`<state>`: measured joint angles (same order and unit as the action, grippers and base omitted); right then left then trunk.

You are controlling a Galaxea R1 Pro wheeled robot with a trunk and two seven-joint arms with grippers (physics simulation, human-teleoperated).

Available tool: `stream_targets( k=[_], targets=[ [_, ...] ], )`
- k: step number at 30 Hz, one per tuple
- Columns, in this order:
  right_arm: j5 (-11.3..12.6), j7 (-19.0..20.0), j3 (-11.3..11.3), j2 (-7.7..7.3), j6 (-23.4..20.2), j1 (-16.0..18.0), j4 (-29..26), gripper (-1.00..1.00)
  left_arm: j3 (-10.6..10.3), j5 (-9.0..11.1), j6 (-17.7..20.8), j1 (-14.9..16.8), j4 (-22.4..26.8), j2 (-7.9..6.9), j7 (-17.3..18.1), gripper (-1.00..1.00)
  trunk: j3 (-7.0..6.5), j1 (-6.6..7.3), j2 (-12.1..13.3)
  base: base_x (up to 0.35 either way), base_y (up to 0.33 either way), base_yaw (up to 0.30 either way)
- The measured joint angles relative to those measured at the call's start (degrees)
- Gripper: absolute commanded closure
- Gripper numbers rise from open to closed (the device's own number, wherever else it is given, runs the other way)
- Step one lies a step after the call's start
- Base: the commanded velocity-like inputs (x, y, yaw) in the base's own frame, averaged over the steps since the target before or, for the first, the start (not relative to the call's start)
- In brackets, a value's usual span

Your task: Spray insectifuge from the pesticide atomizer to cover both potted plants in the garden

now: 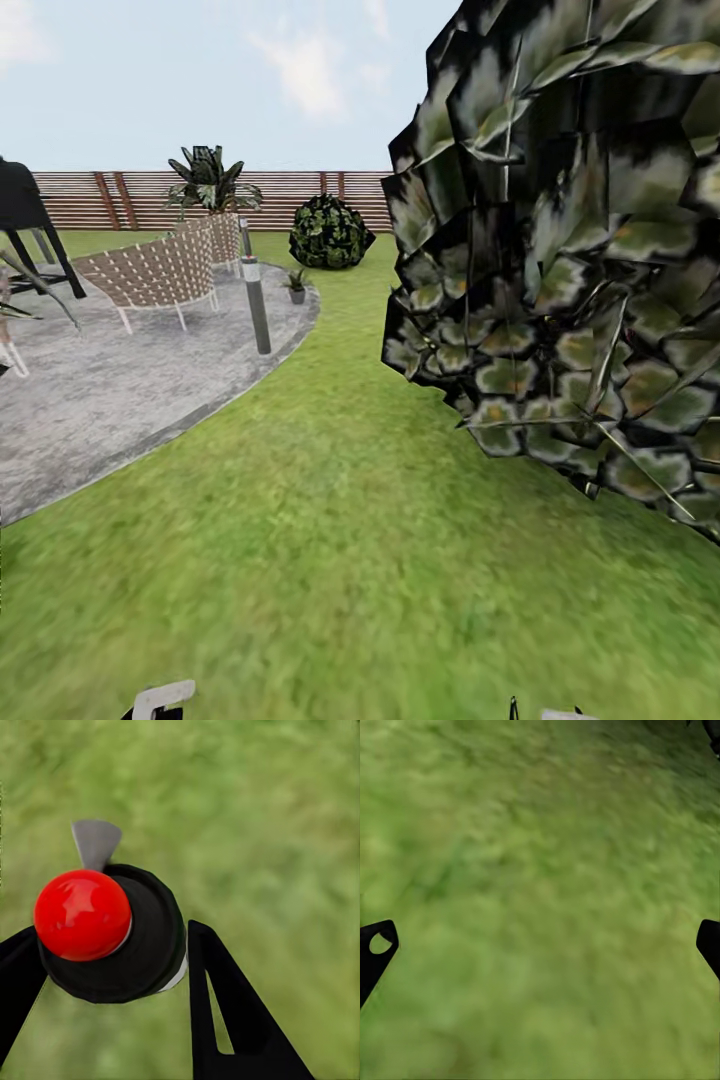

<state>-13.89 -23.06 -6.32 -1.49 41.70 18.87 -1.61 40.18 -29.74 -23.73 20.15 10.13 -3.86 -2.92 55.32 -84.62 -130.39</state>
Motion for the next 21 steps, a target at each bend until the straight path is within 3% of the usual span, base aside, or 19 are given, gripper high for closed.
stream_targets(
  k=[21],
  targets=[
    [0.0,0.0,0.0,0.00,0.0,0.0,0.0,-1.00,0.0,0.0,0.0,0.0,0.0,0.00,0.0,1.00,0.00,0.00,0.0,0.341,0.000,0.191]
  ],
)
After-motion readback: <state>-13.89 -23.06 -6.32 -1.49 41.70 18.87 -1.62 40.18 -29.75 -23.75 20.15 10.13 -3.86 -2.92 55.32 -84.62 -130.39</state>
